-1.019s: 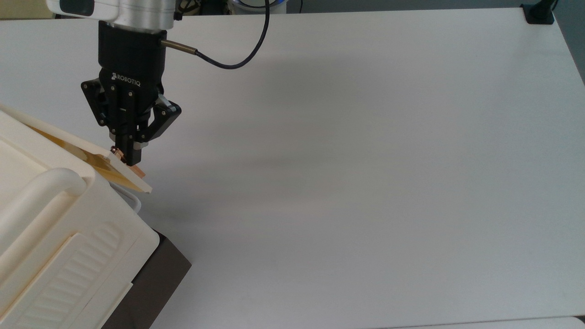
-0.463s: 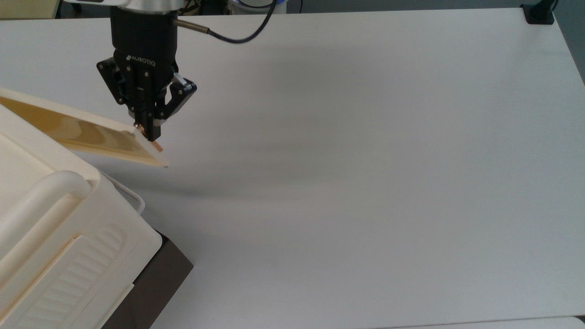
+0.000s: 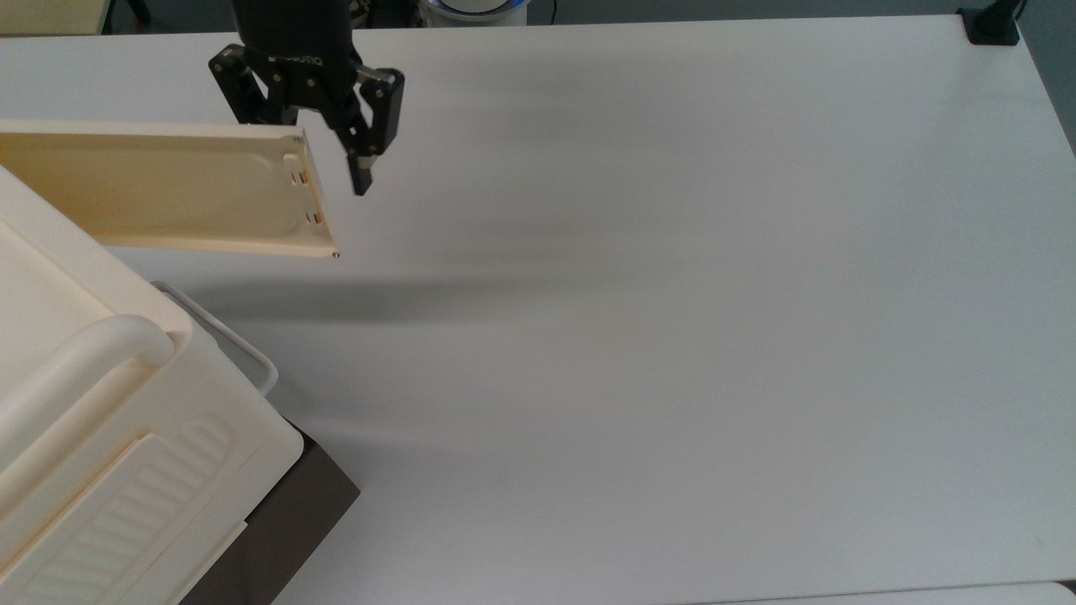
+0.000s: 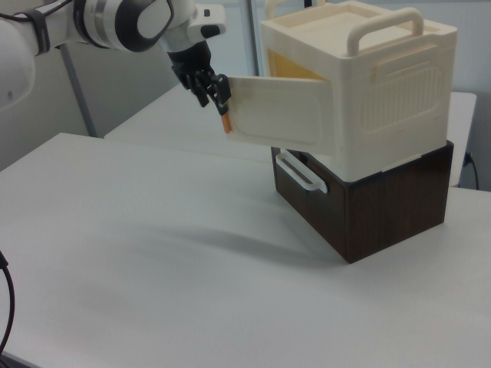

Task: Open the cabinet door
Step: 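Release the door and lift the gripper away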

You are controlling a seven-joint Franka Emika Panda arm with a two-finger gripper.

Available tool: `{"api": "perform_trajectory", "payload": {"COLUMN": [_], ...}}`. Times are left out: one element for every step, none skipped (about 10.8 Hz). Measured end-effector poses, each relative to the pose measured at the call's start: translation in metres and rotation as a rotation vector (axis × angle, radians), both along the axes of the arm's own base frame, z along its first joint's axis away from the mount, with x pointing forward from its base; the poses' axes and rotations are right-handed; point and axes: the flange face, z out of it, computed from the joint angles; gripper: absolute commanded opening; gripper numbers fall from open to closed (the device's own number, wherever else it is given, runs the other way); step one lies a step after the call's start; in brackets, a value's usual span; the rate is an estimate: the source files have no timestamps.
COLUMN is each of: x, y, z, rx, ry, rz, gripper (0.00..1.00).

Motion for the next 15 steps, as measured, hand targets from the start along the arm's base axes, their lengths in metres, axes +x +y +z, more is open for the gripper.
{"api": "perform_trajectory", "payload": {"x": [-0.005,-0.012,-0.019,-0.026,-0.033,-0.04,-0.047,-0.058,-0.07,-0.081,-0.087,-0.09,-0.091,-0.092,-0.093], "y": [0.004,0.006,0.006,0.004,0.003,0.001,0.0,0.001,0.002,0.001,-0.002,-0.007,-0.012,-0.012,-0.011], "z": [-0.003,-0.005,-0.005,-0.003,0.0,0.002,0.005,0.013,0.024,0.035,0.044,0.047,0.047,0.044,0.042], "rx": [-0.008,-0.014,-0.013,-0.012,-0.007,-0.002,0.002,0.018,0.026,0.029,0.03,0.03,0.032,0.034,0.037], "ry": [0.047,0.1,0.145,0.178,0.206,0.235,0.261,0.288,0.304,0.306,0.299,0.293,0.295,0.307,0.319], "rz": [0.05,0.104,0.134,0.15,0.153,0.159,0.165,0.175,0.185,0.187,0.183,0.176,0.17,0.169,0.172], "gripper": [1.0,1.0,1.0,1.0,1.0,1.0,1.0,1.0,1.0,1.0,1.0,1.0,1.0,1.0,1.0]}}
